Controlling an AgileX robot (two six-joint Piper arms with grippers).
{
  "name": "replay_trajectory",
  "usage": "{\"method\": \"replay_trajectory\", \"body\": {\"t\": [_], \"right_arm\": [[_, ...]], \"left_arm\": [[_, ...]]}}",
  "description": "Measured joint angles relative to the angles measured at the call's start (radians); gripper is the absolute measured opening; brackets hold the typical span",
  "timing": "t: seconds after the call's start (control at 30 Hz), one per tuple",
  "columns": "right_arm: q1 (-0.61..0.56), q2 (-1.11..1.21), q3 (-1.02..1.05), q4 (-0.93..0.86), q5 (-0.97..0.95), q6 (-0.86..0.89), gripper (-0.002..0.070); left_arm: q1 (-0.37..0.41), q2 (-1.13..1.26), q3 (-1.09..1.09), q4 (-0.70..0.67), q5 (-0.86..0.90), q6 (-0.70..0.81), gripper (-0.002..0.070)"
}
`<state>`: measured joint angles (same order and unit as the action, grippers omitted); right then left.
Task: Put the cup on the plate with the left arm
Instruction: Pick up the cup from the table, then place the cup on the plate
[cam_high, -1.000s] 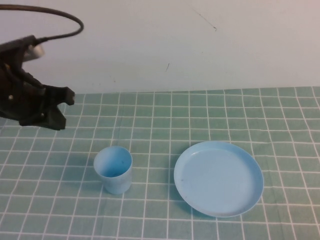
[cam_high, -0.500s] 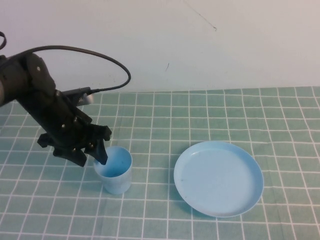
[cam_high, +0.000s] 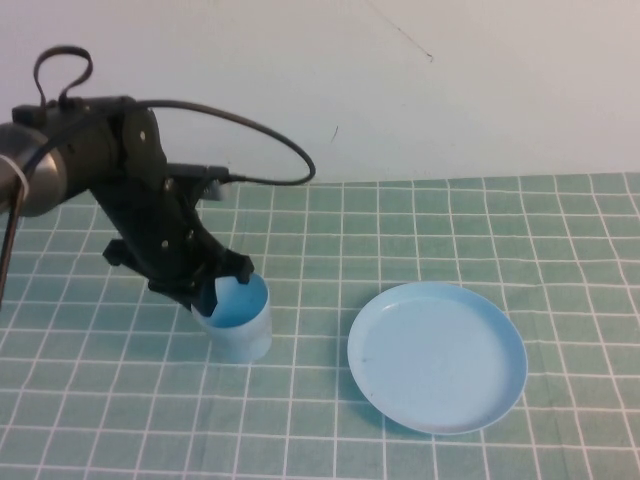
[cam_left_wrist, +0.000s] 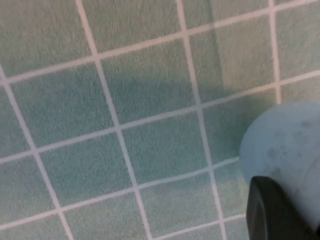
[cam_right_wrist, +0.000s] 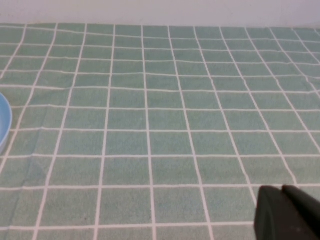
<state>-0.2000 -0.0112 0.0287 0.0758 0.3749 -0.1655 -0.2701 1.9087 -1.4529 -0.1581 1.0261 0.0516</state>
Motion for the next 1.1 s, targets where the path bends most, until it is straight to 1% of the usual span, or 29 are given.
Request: {"method": "replay_trajectory", "body": {"t": [0.13,0.23,0.47,0.57,0.67,0.77,0.97,1.03,1.1], "right_arm": [[0.000,0.000,0.000,0.000,0.000,0.000,-0.0002],[0.000,0.000,0.000,0.000,0.000,0.000,-0.0002],[0.000,0.000,0.000,0.000,0.000,0.005,-0.0002],[0.000,0.000,0.000,0.000,0.000,0.005,-0.0002],[0.000,0.000,0.000,0.000,0.000,0.005,-0.0002],[0.000,0.000,0.000,0.000,0.000,0.005,-0.0002],[0.000,0.000,0.000,0.000,0.000,0.007,-0.0002],[0.000,0.000,0.000,0.000,0.000,0.007,-0.0002],[0.000,0.000,0.000,0.000,0.000,0.007,-0.0002]], "left_arm": [[-0.029,-0.029,-0.124,-0.036,0.082,0.006,0.0013],[-0.075,-0.038,-0.252,-0.042,0.146,0.015,0.0013],[-0.248,-0.008,-0.440,-0.047,0.170,0.016,0.0013],[-0.327,0.036,-0.467,-0.042,0.172,0.016,0.0012],[-0.373,0.094,-0.469,-0.017,0.176,0.016,0.0011],[-0.395,0.154,-0.469,-0.005,0.172,0.018,0.0010],[-0.400,0.237,-0.469,-0.001,0.139,0.021,0.0011],[-0.400,0.248,-0.469,0.001,0.135,0.021,0.0036],[-0.400,0.251,-0.471,0.003,0.124,0.021,0.0099]]}}
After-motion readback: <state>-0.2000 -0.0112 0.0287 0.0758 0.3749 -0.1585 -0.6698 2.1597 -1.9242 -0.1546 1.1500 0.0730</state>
